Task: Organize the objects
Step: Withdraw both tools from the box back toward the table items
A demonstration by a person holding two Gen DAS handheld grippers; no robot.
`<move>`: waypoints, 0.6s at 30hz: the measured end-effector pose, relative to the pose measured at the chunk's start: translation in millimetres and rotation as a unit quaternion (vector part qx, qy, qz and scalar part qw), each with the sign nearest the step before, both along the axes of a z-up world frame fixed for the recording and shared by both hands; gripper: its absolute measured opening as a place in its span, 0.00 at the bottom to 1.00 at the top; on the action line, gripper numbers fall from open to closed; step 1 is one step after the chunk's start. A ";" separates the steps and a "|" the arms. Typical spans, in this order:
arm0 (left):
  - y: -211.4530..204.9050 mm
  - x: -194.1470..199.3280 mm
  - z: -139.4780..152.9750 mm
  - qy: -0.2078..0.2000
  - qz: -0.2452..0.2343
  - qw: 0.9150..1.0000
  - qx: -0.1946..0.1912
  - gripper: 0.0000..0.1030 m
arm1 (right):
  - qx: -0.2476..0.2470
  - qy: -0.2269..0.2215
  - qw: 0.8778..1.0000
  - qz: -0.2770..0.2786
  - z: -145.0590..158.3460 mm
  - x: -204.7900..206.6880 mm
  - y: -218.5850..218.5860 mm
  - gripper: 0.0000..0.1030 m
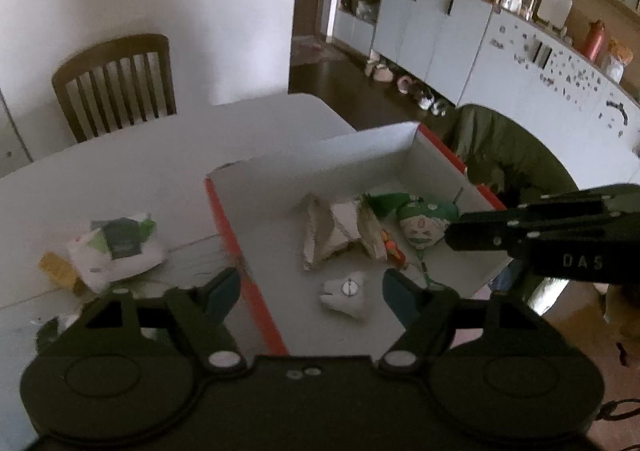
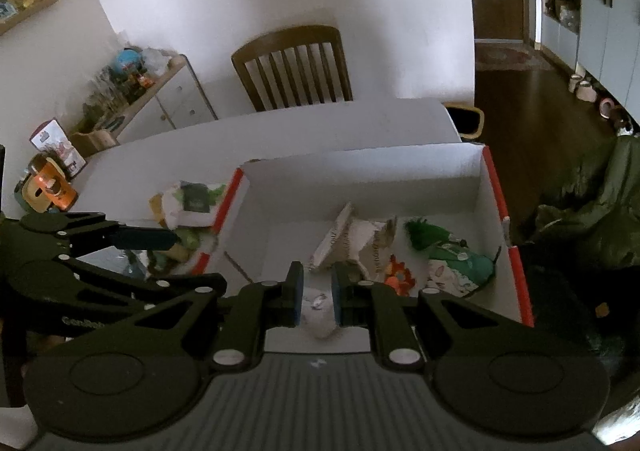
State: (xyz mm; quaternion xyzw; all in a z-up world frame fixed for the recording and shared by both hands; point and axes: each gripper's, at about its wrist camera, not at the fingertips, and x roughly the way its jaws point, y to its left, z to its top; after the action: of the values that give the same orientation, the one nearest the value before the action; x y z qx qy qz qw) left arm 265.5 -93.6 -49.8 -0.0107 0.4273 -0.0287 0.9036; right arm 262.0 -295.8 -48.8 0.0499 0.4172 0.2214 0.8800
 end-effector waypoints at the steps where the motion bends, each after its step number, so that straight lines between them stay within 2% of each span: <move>1: 2.9 -3.9 2.6 -0.005 0.003 1.000 -0.001 0.77 | 0.002 -0.002 1.000 0.001 1.6 -3.1 1.9 0.14; 6: 18.8 -22.4 13.7 -0.021 0.012 1.000 -0.005 0.78 | 0.012 -0.012 1.000 0.000 7.8 -17.4 12.4 0.27; 14: 52.9 -47.7 21.7 -0.036 0.032 0.999 -0.009 0.81 | 0.016 -0.014 1.000 -0.007 9.5 -28.7 31.3 0.29; 16: 61.7 -54.3 22.5 -0.039 0.039 0.998 -0.004 0.82 | 0.015 -0.016 1.000 -0.009 10.1 -31.5 37.2 0.36; 18: 72.3 -60.9 22.0 -0.040 0.045 0.998 -0.006 0.83 | 0.016 -0.021 1.000 -0.014 11.1 -34.3 42.0 0.56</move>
State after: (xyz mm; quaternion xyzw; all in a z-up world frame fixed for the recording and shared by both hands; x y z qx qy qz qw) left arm 204.6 -21.2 -27.8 -0.0342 0.3900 0.0087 0.9202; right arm 227.7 -253.7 -37.7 0.0651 0.3939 0.2164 0.8910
